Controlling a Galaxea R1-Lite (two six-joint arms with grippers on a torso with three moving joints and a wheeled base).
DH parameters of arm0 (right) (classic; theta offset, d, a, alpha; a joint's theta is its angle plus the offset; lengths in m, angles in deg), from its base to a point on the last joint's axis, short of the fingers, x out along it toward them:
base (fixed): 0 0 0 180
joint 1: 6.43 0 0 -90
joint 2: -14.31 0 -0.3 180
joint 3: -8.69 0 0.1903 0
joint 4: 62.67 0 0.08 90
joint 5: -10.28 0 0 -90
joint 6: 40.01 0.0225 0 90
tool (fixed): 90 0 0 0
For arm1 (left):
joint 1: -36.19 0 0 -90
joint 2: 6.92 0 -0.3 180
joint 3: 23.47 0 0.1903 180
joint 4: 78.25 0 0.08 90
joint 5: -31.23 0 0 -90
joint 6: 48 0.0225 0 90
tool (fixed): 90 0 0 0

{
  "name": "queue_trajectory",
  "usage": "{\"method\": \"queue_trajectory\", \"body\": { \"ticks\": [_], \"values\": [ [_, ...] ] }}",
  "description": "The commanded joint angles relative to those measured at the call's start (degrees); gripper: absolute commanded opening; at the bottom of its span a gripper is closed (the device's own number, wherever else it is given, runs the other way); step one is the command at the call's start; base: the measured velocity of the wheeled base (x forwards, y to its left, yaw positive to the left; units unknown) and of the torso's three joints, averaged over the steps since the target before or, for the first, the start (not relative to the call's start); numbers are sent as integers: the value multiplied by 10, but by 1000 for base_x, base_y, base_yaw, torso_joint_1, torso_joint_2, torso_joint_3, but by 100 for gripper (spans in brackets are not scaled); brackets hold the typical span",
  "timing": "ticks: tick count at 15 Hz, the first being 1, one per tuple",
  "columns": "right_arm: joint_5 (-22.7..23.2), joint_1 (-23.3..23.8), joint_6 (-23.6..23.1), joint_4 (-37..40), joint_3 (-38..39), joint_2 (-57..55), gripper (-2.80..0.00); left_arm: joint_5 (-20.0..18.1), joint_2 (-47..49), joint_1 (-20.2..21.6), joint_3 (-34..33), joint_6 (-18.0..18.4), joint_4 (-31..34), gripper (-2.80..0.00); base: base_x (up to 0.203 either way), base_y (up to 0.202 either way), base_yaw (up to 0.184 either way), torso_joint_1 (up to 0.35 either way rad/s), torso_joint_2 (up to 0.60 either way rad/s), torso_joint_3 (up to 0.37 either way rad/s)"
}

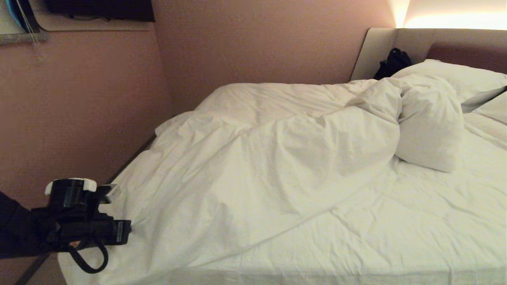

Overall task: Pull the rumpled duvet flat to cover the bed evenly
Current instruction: Flatten the corners of the folded blanket

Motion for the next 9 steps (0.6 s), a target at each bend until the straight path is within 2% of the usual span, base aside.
{"method": "queue_trajectory", "body": {
  "ticks": [1, 4, 9],
  "values": [
    [0, 0, 0, 0, 0, -1, -280, 0, -35, 1, -9, -3, 4, -280, 0, 0, 0, 0, 0, 0],
    [0, 0, 0, 0, 0, -1, -280, 1, -98, 2, -11, -10, 49, -280, 0, 0, 0, 0, 0, 0],
    [0, 0, 0, 0, 0, -1, -280, 8, -255, 9, -4, -30, 198, -280, 0, 0, 0, 0, 0, 0]
  ]
}}
